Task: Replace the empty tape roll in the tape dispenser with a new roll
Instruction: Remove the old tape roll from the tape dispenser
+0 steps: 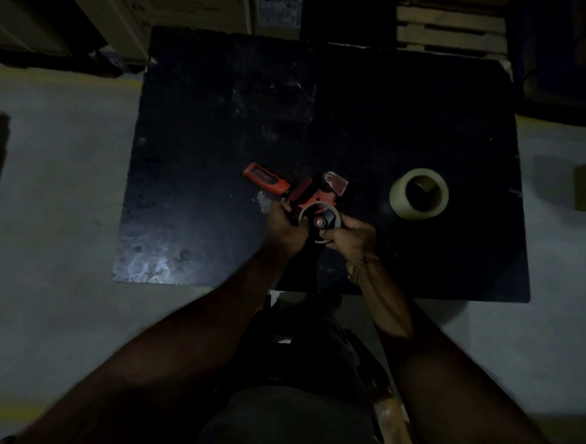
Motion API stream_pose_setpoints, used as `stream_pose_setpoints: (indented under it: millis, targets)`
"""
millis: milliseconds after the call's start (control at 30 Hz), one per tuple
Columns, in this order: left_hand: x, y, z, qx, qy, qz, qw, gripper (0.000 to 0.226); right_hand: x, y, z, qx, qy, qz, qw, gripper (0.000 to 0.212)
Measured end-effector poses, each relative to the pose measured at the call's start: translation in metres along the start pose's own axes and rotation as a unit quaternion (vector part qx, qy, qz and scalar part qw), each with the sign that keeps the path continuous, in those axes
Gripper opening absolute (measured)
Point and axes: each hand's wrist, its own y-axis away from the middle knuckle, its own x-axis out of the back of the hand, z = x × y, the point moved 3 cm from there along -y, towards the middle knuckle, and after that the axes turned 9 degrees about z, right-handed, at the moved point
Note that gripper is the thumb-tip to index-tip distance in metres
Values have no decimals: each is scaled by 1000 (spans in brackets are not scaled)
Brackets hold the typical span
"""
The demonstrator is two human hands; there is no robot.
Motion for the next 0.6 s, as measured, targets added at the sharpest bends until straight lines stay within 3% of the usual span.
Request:
stream_pose_setpoints:
  millis: [467,600]
  targets:
    - [0,-1,-6,5,4,6,1000,46,3,9,-6,18,19,3,1000,42]
    - [3,0,-7,-3,-7,-1,1000,32,-1,7,-3,33,33,26,999,43]
